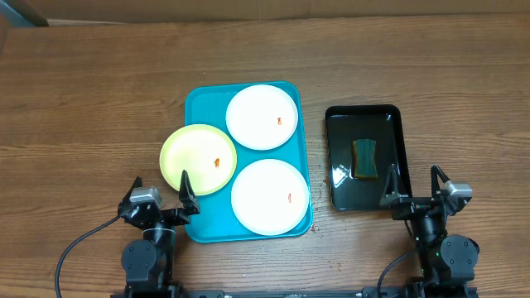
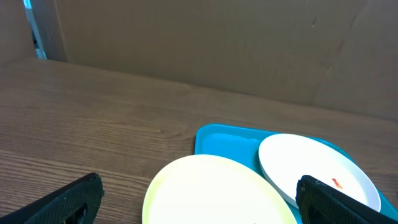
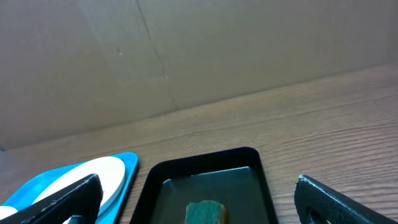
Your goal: Clean dirty plates on tray and stack at the side
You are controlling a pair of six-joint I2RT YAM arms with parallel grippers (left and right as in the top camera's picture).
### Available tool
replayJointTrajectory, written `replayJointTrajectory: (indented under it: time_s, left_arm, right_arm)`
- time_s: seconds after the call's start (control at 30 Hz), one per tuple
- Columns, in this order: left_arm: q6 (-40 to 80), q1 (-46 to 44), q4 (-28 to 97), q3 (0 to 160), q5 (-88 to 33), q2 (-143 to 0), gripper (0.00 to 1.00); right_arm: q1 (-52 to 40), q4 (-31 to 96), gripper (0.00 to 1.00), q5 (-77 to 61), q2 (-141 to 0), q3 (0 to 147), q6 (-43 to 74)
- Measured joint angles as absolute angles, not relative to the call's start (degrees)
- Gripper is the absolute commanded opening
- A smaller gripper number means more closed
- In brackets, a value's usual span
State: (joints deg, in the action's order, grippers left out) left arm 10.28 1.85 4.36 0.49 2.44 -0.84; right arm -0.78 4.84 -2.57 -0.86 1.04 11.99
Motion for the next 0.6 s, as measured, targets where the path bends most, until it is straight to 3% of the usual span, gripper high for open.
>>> replayJointTrajectory:
  time_s: [0.6]
  left_arm:
    - [13.6,1.8,4.3,0.5,-1.5,-0.8,1.00]
  right_arm:
    - [-0.8,4.8,1.00,-2.6,-0.8,1.0,12.0]
